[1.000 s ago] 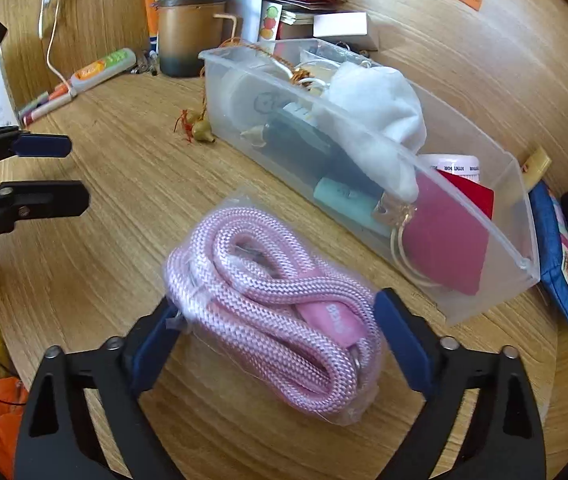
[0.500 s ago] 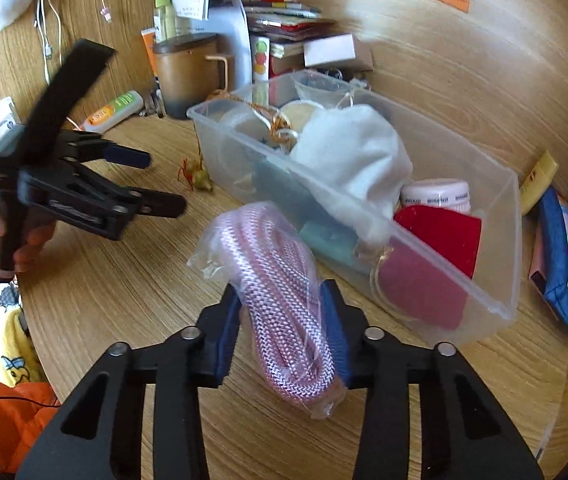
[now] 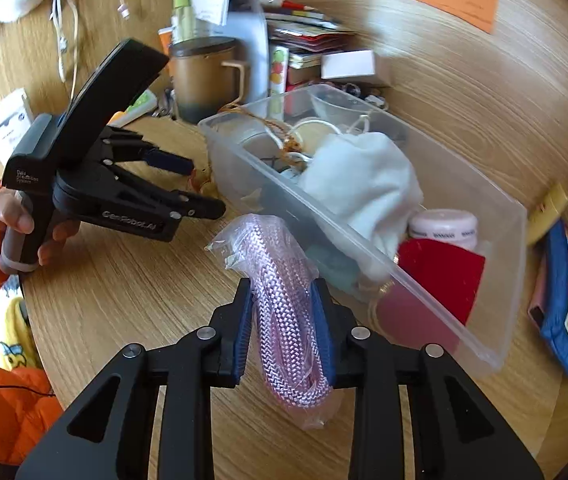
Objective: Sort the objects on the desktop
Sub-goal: 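Grasp the bagged pink rope with the right tool while the left tool grasps the gourd charm, then carry the pink rope with the right tool while the left tool carries the gourd charm over the bin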
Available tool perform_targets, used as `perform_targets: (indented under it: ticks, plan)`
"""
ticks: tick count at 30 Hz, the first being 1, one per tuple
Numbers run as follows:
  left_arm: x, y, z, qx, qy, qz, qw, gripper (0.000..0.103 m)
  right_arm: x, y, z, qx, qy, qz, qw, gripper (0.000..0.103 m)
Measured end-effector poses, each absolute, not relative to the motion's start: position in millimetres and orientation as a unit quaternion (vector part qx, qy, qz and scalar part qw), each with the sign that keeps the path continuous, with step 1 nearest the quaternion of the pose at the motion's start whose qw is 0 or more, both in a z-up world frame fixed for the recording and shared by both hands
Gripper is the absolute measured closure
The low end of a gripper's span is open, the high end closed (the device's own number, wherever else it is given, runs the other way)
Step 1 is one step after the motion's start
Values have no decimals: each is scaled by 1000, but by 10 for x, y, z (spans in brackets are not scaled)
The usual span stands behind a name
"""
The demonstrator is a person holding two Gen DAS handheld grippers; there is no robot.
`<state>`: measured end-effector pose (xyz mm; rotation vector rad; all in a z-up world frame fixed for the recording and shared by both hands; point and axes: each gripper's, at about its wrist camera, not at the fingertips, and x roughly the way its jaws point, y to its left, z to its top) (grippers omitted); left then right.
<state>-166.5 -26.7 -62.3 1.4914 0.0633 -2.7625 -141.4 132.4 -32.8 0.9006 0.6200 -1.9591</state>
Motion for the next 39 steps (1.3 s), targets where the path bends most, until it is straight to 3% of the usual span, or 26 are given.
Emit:
perform_targets:
  ticks: [7,13,17,25,39]
  plan:
    - [-1685,-268,-622,466,7,-884,16,62,-1404,1151,-392,356,280,-768,453,67]
    - [-1682,-228,-625,461,6,-887,17,62,-1353,950,-571,355,309,-750,465,64]
    - [-1632,-239,-618,459,12,-889,9,62,-1193,917,-582,315,331,-762,459,71]
    - [-1485,-252,-433,433,34,-901,-8,62,-1295,1098,-279,335,265,-777,462,82]
    - [-1305,-55,21,375,23,-926,-31,62,-1196,1269,222,305,216,-797,474,83]
